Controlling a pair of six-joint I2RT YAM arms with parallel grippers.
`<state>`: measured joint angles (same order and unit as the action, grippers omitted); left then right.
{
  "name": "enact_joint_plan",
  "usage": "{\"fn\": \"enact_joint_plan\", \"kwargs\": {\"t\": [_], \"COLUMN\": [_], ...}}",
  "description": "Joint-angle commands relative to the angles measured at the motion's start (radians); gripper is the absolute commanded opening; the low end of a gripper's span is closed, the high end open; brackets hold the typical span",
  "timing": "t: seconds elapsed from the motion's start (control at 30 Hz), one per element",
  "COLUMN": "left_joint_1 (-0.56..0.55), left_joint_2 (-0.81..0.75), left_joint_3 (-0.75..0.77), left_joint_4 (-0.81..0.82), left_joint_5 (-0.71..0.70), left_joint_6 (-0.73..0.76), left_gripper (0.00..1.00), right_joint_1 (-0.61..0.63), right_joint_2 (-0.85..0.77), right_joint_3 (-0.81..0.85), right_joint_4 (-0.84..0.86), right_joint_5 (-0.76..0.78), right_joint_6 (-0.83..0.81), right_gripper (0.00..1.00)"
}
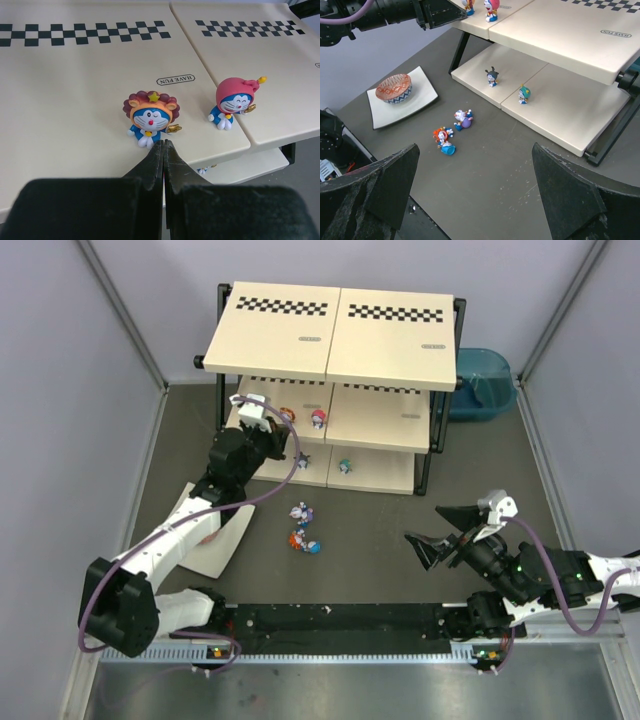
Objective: Place and organize the plastic toys onto the shelf
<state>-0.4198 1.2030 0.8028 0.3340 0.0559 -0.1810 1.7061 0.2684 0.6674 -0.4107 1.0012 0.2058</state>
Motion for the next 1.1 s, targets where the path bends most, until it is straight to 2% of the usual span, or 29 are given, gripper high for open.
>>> {"fn": "enact_joint_plan", "kwargs": {"t": [0.0, 0.43, 1.07], "left_joint_1": [0.003, 0.003, 0.019], "left_joint_2": [-0.006, -0.134, -0.082], "left_joint_3": [0.004, -0.059, -0.005], "left_joint_4": [0.023, -0.006, -0.007], "left_joint_5": [0.036, 0.009, -0.039], "left_joint_6": [-0.006, -0.009, -0.005], "left_gripper": [0.0, 0.0, 0.0], "right_joint_1": [0.009, 0.01, 0.009], "right_joint_2": [-0.012, -0.014, -0.026], "right_joint_3": [-0.003, -0.009, -0.019], "right_joint_4": [0.013, 0.013, 0.012], "right_joint_5": [0.011, 0.013, 0.014], "right_joint_6": [0.0, 0.006, 0.009], "right_gripper": [0.96, 0.96, 0.96]}}
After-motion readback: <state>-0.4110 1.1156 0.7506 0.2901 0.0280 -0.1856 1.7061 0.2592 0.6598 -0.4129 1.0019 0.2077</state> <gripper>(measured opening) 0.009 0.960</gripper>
